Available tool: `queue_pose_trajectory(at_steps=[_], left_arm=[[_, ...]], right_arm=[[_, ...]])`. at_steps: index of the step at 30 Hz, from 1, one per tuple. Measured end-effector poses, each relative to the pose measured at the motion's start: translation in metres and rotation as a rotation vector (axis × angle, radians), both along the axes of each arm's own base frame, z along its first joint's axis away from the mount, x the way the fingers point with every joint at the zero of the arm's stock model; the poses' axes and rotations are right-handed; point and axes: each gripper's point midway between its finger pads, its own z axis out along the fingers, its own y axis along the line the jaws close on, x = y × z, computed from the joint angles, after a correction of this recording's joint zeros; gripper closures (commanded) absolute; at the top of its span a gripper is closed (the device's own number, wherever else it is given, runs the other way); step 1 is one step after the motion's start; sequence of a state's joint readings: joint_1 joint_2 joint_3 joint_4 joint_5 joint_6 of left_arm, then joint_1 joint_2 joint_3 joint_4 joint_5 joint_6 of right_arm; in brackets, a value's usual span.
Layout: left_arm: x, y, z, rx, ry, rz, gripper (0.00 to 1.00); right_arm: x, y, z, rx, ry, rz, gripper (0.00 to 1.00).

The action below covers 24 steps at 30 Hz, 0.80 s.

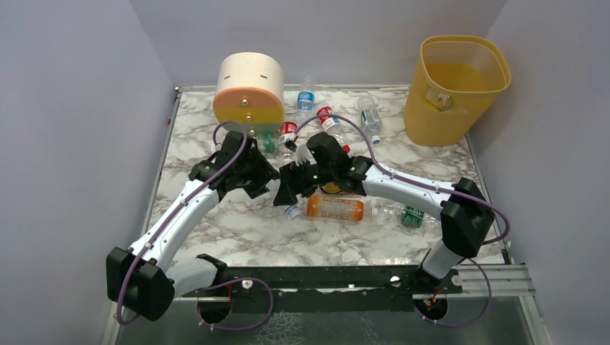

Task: Put the plastic bottles in the bin
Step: Pick up the plastic bottle at the center of the board.

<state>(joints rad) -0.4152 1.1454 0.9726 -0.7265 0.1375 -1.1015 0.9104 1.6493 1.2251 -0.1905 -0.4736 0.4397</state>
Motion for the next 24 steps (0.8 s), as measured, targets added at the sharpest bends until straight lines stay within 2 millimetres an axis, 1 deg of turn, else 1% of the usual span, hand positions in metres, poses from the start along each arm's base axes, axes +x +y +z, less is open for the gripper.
queue_pose_trajectory(at_steps=[2,9,11,15,19,21,24], left_arm=[[-0.001,-0.002,0.0,-0.002,0.0,-0.002,0.43],[-0.007,-0.005,0.013,-0.027,-0.05,-0.012,0.43],[-0.009,-0.003,0.013,-0.027,-0.055,-0.011,0.43],[-0.011,-0.004,0.008,-0.019,-0.047,-0.018,0.41],[-0.011,-0.004,0.007,-0.016,-0.047,-0.024,0.39],[-0.011,-0.004,0.007,-0.015,-0.048,-0.026,0.39],[-0.011,-0.005,0.007,-0.014,-0.054,-0.032,0.34]], right_arm=[[0.001,0.0,-0.001,-0.002,-0.002,-0.005,0.23],[-0.002,0.005,-0.002,-0.002,-0.01,-0.005,0.38],[-0.004,0.007,-0.003,-0.002,-0.01,-0.008,0.42],[-0.005,0.006,-0.009,-0.007,-0.001,-0.016,0.47],[-0.006,0.006,-0.009,-0.007,-0.001,-0.017,0.51],[-0.006,0.006,-0.01,-0.008,-0.002,-0.018,0.52],[-0.005,0.006,-0.01,-0.01,-0.004,-0.022,0.54]])
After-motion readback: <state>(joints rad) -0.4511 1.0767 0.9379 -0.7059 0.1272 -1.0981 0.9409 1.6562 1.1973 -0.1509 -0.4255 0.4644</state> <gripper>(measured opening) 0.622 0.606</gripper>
